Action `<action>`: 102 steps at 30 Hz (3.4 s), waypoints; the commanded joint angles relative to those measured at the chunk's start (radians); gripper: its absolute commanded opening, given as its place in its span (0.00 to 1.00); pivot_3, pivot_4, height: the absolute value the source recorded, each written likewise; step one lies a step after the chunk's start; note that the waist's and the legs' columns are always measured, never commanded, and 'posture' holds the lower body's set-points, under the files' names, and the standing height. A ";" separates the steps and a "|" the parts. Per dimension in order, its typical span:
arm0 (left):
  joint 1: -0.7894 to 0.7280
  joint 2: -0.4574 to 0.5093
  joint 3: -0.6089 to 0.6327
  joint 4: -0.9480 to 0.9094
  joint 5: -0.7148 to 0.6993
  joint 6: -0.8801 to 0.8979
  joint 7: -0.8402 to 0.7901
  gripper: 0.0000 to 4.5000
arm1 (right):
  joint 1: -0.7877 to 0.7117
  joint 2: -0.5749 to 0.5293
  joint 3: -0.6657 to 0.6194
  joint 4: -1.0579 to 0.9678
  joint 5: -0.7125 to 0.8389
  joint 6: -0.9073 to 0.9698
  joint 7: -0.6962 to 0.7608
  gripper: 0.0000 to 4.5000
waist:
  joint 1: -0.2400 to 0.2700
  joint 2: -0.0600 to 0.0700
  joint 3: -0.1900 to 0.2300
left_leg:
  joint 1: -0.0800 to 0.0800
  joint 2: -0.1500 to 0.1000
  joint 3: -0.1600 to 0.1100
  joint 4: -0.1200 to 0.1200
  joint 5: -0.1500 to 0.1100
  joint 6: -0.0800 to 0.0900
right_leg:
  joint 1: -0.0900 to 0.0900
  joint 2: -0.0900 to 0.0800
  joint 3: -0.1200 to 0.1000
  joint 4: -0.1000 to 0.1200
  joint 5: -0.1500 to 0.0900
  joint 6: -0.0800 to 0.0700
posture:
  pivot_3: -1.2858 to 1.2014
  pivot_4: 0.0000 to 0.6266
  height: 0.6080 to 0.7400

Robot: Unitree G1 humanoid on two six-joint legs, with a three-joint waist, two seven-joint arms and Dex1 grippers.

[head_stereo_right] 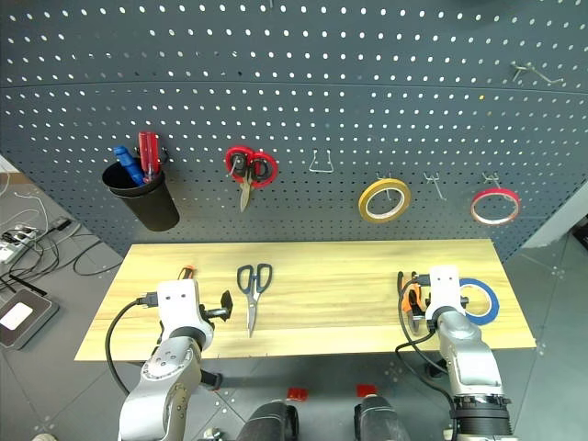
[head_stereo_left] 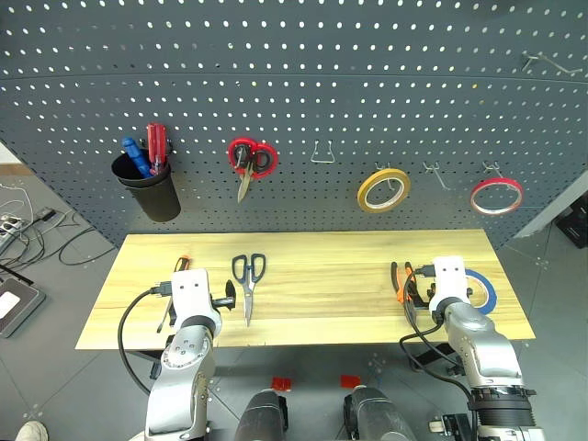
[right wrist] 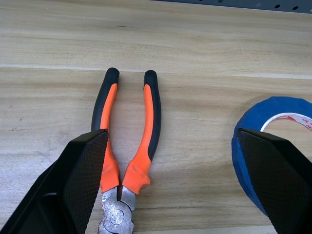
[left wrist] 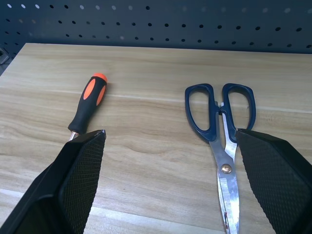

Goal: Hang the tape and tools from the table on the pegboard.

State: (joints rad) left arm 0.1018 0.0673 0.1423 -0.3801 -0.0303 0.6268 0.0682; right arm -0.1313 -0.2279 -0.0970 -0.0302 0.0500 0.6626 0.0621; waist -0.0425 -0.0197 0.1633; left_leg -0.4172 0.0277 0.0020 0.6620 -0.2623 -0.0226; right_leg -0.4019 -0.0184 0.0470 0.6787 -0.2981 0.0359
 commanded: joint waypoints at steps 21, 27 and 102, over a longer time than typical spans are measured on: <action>0.012 0.002 0.001 -0.035 0.008 -0.011 0.002 1.00 | -0.037 -0.008 0.000 -0.012 -0.004 -0.016 0.011 1.00 | 0.000 0.000 0.001 | 0.000 0.000 0.000 0.000 0.000 0.000 | 0.000 0.000 0.000 0.000 0.000 0.000 | 0.48 0.32 1.00; 0.031 0.000 0.017 -0.050 0.010 -0.008 0.015 1.00 | -0.041 -0.007 -0.002 -0.009 0.000 -0.013 0.020 1.00 | -0.001 0.000 0.001 | 0.000 0.000 0.000 0.000 0.000 0.000 | 0.000 0.000 0.000 0.000 0.000 0.000 | 0.48 0.31 1.00; -0.977 0.068 -0.485 1.020 -0.016 -0.785 -1.188 1.00 | -0.384 -0.362 0.029 0.404 0.050 0.167 0.378 0.34 | -0.059 -0.005 0.259 | -0.012 0.000 -0.001 0.017 0.002 -0.001 | -0.005 -0.002 -0.002 0.004 0.005 0.009 | 0.44 0.79 1.00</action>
State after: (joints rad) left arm -0.8627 0.1502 -0.3457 0.6478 -0.0495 -0.1388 -1.1121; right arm -0.5393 -0.5882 -0.0626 0.3377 0.1189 0.7952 0.4664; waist -0.1012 -0.0244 0.4223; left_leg -0.4292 0.0279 0.0013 0.6794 -0.2605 -0.0233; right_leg -0.4069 -0.0205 0.0448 0.6824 -0.2929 0.0447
